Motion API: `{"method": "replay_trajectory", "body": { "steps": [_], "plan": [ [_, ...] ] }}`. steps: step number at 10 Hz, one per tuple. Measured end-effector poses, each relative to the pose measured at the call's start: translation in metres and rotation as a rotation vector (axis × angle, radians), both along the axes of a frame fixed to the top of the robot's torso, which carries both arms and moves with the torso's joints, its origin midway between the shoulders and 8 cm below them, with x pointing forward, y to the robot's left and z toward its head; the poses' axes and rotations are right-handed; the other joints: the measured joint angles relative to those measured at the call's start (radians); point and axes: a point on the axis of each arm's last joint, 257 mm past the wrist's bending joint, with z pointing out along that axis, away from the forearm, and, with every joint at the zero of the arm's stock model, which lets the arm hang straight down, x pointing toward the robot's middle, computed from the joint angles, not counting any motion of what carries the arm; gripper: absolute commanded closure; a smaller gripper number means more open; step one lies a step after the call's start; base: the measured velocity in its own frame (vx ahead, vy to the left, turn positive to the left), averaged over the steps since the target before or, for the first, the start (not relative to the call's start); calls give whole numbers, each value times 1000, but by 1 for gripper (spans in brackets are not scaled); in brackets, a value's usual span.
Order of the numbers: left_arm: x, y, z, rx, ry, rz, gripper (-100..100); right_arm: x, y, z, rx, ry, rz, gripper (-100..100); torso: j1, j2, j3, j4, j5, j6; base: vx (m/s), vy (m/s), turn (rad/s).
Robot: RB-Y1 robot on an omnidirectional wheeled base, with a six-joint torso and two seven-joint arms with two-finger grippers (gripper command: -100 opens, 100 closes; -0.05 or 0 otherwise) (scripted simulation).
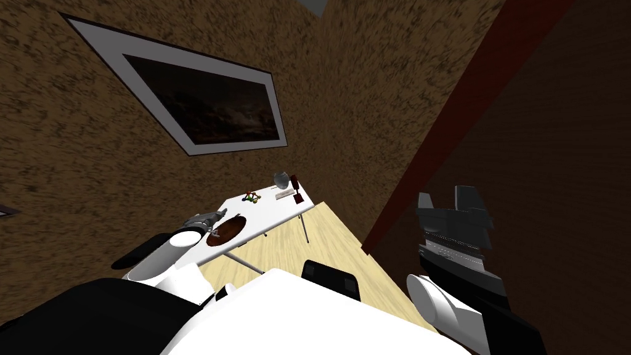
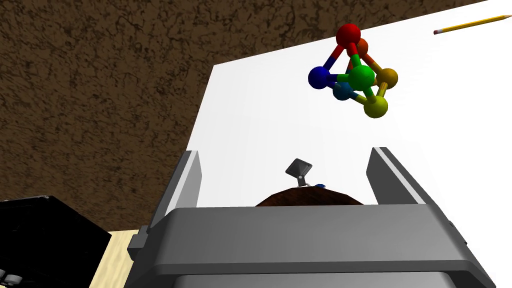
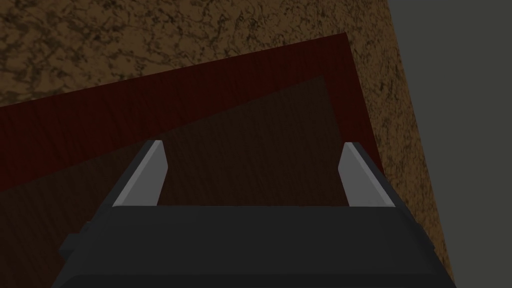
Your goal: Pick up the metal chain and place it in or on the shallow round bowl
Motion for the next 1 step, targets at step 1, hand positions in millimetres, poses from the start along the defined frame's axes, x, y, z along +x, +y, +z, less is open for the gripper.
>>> {"method": "replay_trajectory", "body": {
  "steps": [1],
  "plan": [
    [0, 0, 0, 0, 0, 0, 0, 0, 0, 0, 0, 0, 0, 0, 0, 0, 0, 0, 0, 0, 0, 0, 0]
  ]
}}
